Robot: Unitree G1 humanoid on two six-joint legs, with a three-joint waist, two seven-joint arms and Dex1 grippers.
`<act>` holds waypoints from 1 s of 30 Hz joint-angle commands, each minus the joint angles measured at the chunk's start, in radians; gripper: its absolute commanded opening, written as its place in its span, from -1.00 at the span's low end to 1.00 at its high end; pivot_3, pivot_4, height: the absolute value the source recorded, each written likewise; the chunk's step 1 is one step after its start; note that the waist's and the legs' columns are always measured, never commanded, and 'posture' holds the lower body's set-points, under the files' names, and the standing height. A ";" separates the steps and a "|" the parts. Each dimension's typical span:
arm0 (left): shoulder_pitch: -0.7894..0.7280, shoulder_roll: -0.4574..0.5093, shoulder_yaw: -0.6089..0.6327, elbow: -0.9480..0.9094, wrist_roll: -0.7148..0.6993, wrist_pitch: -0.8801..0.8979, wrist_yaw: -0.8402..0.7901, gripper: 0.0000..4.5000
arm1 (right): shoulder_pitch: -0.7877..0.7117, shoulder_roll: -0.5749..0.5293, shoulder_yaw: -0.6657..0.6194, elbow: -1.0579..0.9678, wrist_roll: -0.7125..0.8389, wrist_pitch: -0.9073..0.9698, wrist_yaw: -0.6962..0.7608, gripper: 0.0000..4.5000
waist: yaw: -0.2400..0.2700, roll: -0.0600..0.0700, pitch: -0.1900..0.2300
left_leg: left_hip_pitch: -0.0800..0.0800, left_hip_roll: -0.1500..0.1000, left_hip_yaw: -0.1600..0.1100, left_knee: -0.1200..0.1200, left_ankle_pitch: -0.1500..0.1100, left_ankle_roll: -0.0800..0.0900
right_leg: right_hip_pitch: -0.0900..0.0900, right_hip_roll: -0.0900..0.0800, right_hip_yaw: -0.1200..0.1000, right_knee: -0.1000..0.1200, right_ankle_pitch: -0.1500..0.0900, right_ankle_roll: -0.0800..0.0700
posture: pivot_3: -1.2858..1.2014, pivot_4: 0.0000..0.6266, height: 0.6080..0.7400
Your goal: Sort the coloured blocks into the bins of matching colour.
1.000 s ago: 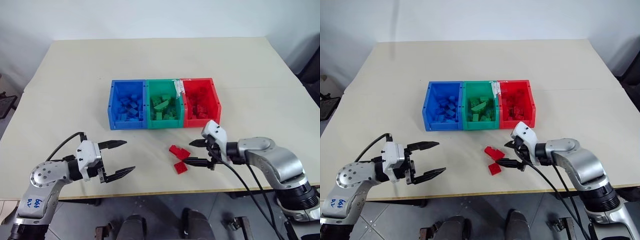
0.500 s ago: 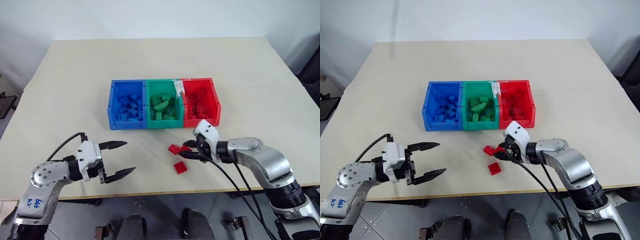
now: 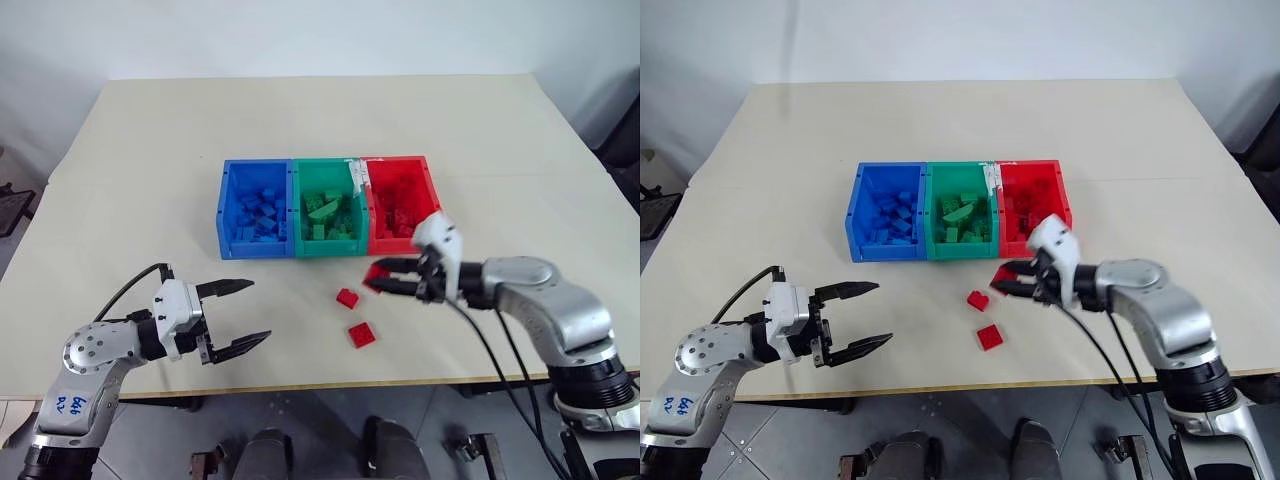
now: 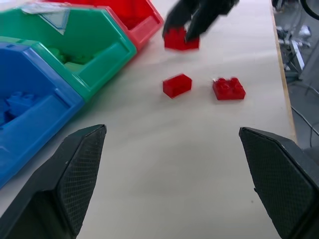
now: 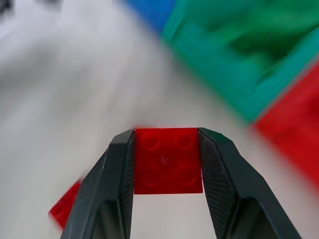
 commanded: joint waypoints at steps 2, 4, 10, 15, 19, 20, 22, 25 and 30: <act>-0.011 -0.008 0.036 -0.044 -0.069 0.048 0.023 1.00 | -0.114 0.043 -0.115 0.133 -0.005 -0.135 -0.068 -0.35 | -0.005 0.000 0.000 | 0.000 0.000 0.000 0.000 0.000 0.000 | 0.000 0.000 0.000 0.000 0.000 0.000 | 0.03 -0.52 1.00; -0.010 -0.011 0.037 -0.057 -0.086 0.069 0.026 1.00 | -0.182 0.067 -0.122 0.240 -0.046 -0.187 -0.120 -0.35 | -0.008 0.000 0.000 | 0.000 0.000 0.000 -0.001 0.000 0.000 | 0.000 0.000 0.000 0.001 0.000 0.000 | 0.03 -0.52 1.00; -0.029 -0.025 0.039 -0.066 -0.075 0.080 0.059 1.00 | -0.356 0.123 -0.053 0.582 -0.156 -0.359 -0.096 -0.35 | -0.017 0.000 0.000 | 0.000 0.000 0.000 -0.001 0.000 0.000 | -0.001 0.000 0.000 0.001 0.000 0.000 | 0.03 -0.52 1.00; -0.023 -0.023 0.047 -0.080 -0.075 0.087 0.075 1.00 | -0.374 0.127 -0.043 0.655 -0.181 -0.417 -0.057 0.41 | -0.028 0.000 0.000 | 0.000 0.000 0.000 -0.001 0.000 0.000 | -0.001 0.000 -0.001 0.001 0.000 0.000 | 0.03 -0.52 1.00; -0.020 -0.019 0.050 -0.077 -0.072 0.084 0.076 1.00 | -0.307 0.085 -0.061 0.596 -0.175 -0.437 -0.009 0.98 | -0.027 0.000 0.000 | 0.000 0.000 0.000 -0.002 0.000 0.000 | -0.001 0.000 -0.001 0.001 0.000 0.000 | 0.03 -0.52 1.00; -0.022 -0.018 0.048 -0.074 -0.071 0.085 0.074 1.00 | -0.281 0.069 -0.067 0.572 -0.170 -0.447 0.010 0.99 | -0.026 0.000 0.000 | 0.000 0.000 0.000 -0.002 0.000 0.000 | -0.001 0.000 -0.001 0.001 0.000 0.000 | 0.03 -0.52 1.00; -0.028 -0.012 0.041 -0.068 -0.066 0.084 0.063 1.00 | -0.229 0.036 -0.077 0.520 -0.155 -0.469 0.060 0.99 | -0.024 0.000 0.000 | -0.001 0.000 0.000 -0.002 0.000 0.000 | -0.001 0.000 -0.001 0.001 0.000 0.000 | 0.03 -0.52 1.00; -0.060 0.005 -0.007 -0.022 -0.003 0.024 0.014 1.00 | -0.064 -0.089 -0.123 0.381 -0.081 -0.500 0.256 0.99 | -0.014 0.001 0.000 | -0.001 0.000 0.000 -0.002 0.000 0.000 | -0.001 0.000 -0.001 0.000 0.000 0.000 | 0.03 -0.52 1.00; -0.070 0.069 -0.087 -0.001 0.039 -0.023 -0.132 1.00 | 0.163 -0.253 -0.161 0.260 -0.082 -0.551 0.392 0.99 | -0.002 0.001 0.000 | 0.000 0.000 0.002 -0.001 0.000 0.000 | -0.001 0.000 -0.001 -0.001 0.000 0.000 | 0.03 -0.52 1.00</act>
